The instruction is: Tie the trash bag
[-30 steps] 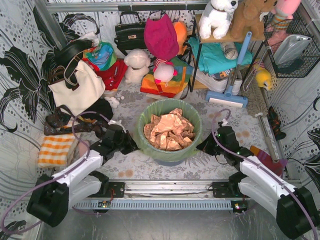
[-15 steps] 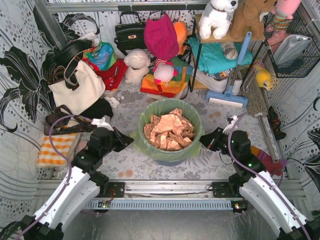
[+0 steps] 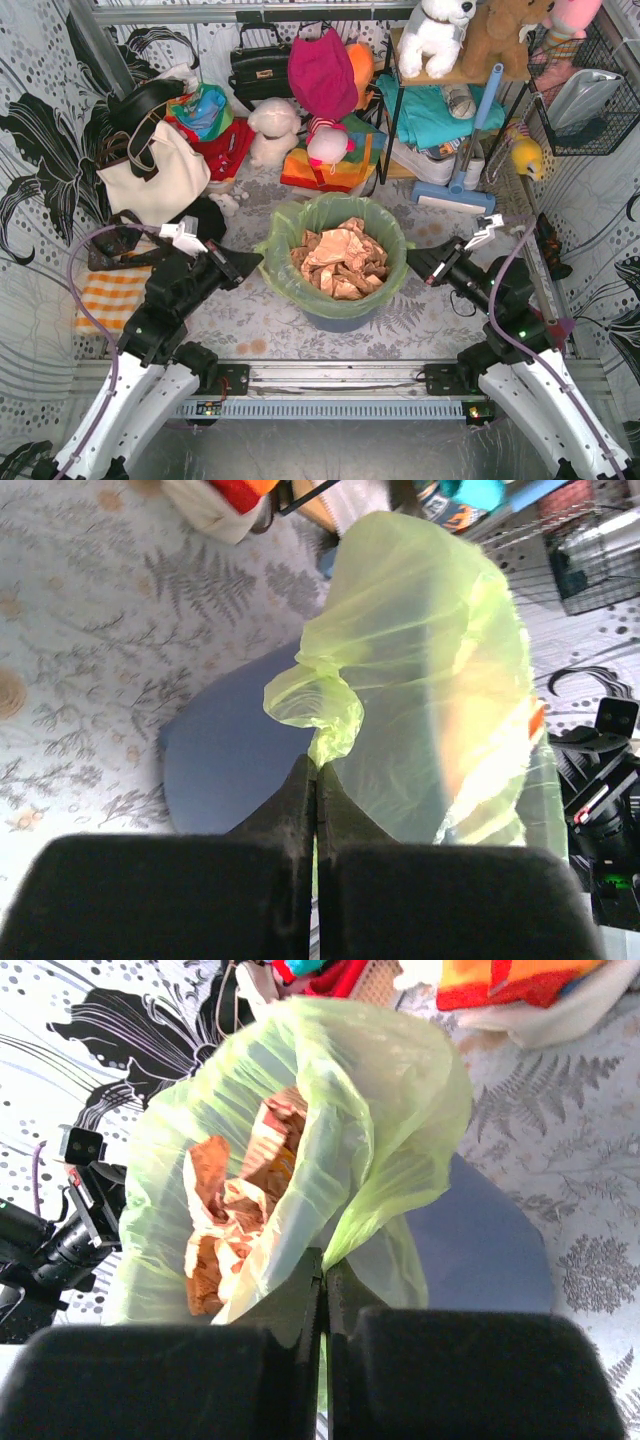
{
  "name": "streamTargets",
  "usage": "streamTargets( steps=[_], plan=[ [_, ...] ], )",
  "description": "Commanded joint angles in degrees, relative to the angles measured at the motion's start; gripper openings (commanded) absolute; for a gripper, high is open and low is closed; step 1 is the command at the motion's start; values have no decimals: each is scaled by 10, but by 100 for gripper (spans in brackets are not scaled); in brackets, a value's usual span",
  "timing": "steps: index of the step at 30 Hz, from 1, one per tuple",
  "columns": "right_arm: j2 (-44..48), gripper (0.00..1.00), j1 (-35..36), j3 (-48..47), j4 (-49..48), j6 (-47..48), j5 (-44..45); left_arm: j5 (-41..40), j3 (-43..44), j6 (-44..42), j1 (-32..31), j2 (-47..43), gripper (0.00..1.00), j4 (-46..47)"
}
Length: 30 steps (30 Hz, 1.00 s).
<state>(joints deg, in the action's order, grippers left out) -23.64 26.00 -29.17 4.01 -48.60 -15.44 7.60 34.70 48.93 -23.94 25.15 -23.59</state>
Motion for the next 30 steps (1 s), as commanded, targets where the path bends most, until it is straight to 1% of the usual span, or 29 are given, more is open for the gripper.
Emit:
streamTargets(
  steps=[1,8,15,19,26,30],
  plan=[
    [-7,0,-3,-56,-13,2,-9,27,40,-29,2,-3,0,65],
    [-14,0,-3,-88,-6,7,5,54,84,-18,2,37,0,103],
    [-32,0,-2,-104,-55,7,-2,61,122,-28,2,62,0,127],
    [-73,0,-3,-126,-108,19,-25,75,142,-33,2,86,0,161],
    [-168,0,-3,-198,-181,24,-81,116,205,-44,2,145,0,186],
    [-195,0,-3,-220,-188,30,-100,114,235,-62,3,180,0,139]
  ],
)
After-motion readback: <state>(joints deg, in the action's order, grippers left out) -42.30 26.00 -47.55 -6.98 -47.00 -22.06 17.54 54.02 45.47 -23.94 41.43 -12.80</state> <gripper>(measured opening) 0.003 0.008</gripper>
